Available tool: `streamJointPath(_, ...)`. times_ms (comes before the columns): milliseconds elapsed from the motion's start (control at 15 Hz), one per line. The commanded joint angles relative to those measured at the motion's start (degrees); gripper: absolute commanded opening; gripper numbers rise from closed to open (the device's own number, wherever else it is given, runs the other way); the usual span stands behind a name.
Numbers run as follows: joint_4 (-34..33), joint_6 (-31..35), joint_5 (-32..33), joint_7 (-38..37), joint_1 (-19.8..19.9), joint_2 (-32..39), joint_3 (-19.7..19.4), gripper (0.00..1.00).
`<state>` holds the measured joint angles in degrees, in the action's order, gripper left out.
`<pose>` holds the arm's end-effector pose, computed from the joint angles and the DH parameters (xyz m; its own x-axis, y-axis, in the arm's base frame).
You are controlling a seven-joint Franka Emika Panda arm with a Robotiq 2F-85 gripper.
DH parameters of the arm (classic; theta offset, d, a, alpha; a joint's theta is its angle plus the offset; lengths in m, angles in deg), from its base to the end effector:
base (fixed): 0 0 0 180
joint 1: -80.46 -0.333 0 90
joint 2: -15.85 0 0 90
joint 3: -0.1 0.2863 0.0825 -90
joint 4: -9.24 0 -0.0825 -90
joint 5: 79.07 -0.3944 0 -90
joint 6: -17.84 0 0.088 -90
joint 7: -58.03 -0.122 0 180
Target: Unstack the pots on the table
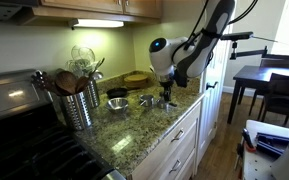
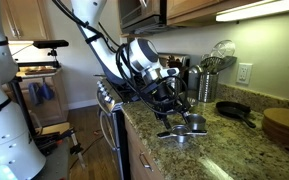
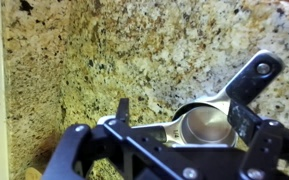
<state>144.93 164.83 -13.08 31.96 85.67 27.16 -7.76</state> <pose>0.4935 -0.1103 0.1881 0.9522 0.3032 -0.0369 0.2665 -0.7657 0.5854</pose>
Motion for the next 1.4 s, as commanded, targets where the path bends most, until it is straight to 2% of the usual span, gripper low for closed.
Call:
streamJointPath(0,1.64,-0.26,-3.23,-1.42,0.25,-2.10,0.20,1.00)
streamJointPath(67,1.74,-0.18,-8.96,-0.59,0.92,-2.80,0.46,1.00)
streamJointPath(333,0.53,-0.16,-20.69,-1.40,0.81,-4.30,-0.70,1.00)
streamJointPath(867,-4.58,1.26,-28.84,-12.78,1.04,-3.13,-4.28,1.00)
streamJointPath(1133,-6.33,4.38,-33.69,-19.94,0.66,-0.83,-4.85,1.00)
streamJointPath(1333,-7.32,7.10,-34.86,-25.33,-0.35,1.50,-5.70,1.00)
